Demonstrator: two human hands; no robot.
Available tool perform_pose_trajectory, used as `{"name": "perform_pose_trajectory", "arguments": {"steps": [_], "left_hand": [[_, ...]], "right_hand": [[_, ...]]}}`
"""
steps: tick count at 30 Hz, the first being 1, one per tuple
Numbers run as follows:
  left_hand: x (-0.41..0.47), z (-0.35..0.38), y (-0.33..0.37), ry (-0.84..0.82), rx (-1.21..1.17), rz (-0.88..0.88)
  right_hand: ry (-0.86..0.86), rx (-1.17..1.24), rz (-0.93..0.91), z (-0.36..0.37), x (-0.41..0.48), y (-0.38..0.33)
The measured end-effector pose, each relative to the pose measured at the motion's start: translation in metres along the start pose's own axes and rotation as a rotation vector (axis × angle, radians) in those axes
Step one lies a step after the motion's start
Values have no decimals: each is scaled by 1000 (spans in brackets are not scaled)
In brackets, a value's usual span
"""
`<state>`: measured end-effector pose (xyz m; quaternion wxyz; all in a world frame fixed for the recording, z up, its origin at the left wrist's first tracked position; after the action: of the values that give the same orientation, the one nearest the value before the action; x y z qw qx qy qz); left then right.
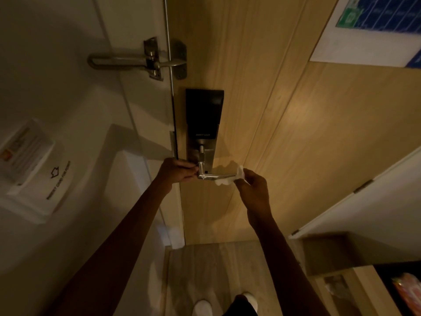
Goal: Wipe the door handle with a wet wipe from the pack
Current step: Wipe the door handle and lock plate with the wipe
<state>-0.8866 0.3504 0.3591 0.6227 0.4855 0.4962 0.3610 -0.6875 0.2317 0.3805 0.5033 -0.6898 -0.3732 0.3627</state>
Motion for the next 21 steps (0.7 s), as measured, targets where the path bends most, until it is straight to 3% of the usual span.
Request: {"name": "perform_pose_trajectory", "arguments": {"steps": [4,10,13,21], "left_hand": [[-1,0,1,-3,-5,5],[-1,-1,2,4,24,15],[0,-1,3,-8,87,19],[-8,2,8,-15,44,-2]], "right_hand": [[16,-344,-217,-4,5,-2],[108,-572,-470,6,8,13],[40,-473,-556,12,17,20],[57,-213,-360,12,35,31]]}}
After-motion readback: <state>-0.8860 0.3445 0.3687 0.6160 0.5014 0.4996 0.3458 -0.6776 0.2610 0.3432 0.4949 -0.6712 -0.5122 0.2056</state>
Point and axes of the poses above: each hand's wrist, its own x-axis towards the middle knuckle, its own z-axis out of the palm, y = z × x, the point moved 3 cm from there along x, towards the middle knuckle, and after that the axes turned 1 degree about -x, right-handed, at the moved point
